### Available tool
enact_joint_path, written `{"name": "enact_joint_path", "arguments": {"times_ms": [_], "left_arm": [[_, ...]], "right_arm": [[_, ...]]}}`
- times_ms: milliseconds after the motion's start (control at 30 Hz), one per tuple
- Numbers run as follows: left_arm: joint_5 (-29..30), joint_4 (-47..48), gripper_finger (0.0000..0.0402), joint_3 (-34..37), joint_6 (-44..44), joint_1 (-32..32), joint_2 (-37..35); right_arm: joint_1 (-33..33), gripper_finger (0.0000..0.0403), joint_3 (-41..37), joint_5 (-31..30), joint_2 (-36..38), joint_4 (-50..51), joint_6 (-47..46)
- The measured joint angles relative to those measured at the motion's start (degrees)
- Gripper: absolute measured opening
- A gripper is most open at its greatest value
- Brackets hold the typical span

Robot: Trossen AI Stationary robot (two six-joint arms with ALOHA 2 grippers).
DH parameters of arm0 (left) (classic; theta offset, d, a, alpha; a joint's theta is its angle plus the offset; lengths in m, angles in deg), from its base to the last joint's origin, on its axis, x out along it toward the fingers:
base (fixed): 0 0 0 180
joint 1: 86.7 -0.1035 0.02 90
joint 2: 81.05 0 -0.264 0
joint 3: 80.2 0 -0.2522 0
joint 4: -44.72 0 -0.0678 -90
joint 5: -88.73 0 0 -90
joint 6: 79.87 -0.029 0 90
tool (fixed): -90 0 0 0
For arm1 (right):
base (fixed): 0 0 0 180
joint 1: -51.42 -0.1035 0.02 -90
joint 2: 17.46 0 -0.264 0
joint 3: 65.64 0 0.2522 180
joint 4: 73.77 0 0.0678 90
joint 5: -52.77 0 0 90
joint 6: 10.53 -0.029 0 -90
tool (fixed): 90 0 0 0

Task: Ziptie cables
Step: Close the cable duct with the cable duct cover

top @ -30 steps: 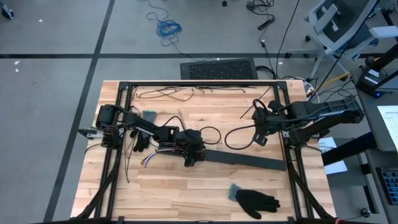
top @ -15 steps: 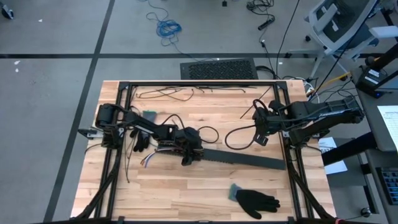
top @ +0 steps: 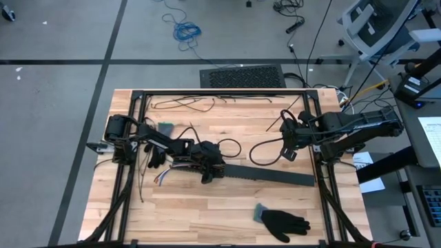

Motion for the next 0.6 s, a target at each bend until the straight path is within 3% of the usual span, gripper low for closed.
{"name": "enact_joint_path", "arguments": {"times_ms": [233, 600], "left_arm": [[-0.4, -0.1, 0.0323, 2.1, -1.2, -0.5, -0.4], [-0.5, -0.5, 0.0282, 2.1, -2.8, -1.3, -0.5]], "right_arm": [[0.0, 0.0107, 0.0, 0.0, 0.0, 0.0, 0.0], [0.0, 0.0107, 0.0, -0.2, 0.0, 0.0, -1.5]]}}
